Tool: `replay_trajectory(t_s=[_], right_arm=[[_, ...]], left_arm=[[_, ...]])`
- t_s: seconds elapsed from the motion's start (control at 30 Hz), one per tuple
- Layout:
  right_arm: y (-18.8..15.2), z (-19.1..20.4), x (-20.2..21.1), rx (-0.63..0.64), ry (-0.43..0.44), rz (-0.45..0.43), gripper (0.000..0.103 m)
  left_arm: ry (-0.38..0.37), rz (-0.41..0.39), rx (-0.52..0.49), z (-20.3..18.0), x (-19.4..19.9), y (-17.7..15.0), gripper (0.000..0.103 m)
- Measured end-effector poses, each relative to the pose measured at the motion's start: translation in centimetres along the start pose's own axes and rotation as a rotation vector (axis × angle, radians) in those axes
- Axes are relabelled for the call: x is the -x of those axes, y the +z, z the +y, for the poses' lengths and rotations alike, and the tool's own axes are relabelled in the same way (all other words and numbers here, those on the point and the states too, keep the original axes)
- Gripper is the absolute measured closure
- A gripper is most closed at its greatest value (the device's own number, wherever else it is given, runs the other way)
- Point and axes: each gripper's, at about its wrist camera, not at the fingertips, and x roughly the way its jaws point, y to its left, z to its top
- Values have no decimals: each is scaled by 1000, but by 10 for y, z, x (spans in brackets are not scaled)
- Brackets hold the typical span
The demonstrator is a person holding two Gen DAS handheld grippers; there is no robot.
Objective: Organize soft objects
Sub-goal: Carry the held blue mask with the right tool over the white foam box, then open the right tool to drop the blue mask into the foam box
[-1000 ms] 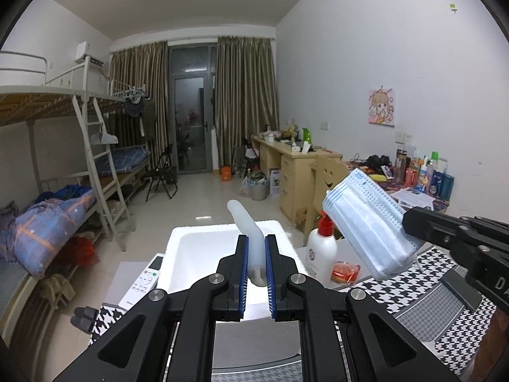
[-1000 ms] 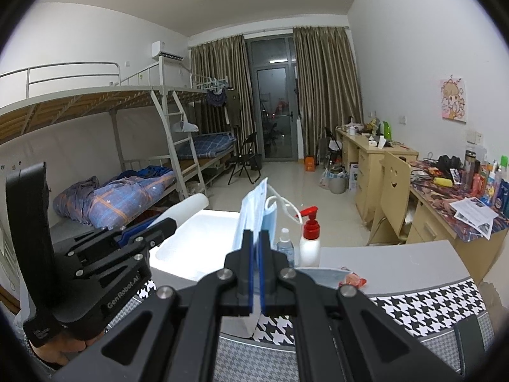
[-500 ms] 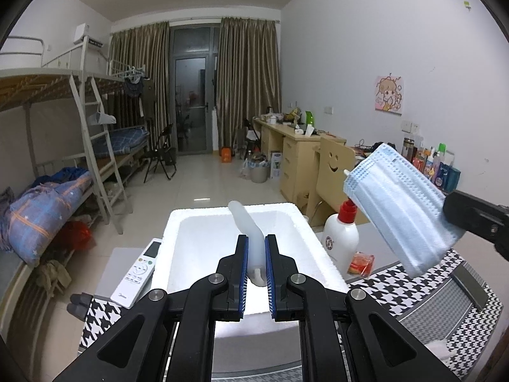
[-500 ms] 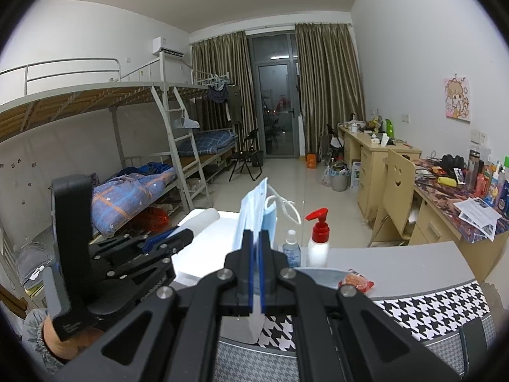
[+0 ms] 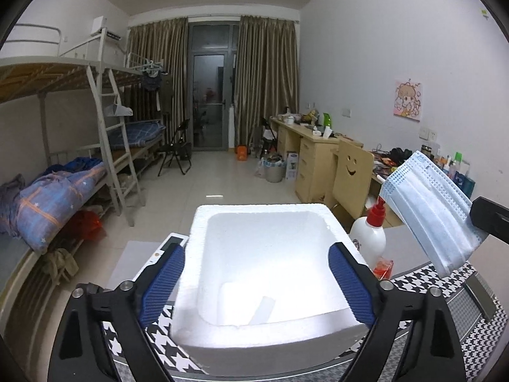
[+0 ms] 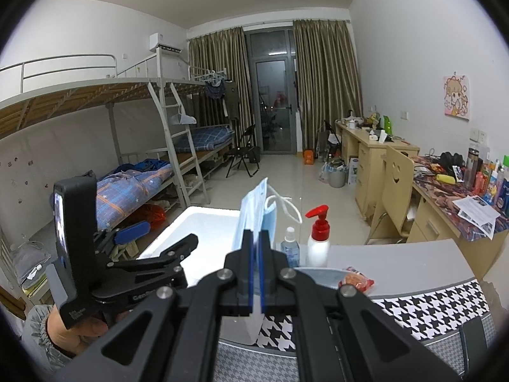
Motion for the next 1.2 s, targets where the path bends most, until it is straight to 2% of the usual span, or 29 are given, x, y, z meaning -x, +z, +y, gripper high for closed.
replay_trajectory(t_s=[0.23,0.6,1.2], right_arm=[[1,5,-4,17,6,-2,99],[7,14,-13,26,22,2,99],[13,48,-52,58,81,85,99]], left_arm=[[17,-10,8,9,8,-1,1],[44,-11,26,27,15,-3,1],[121,-25,62,64,32,-14,1]])
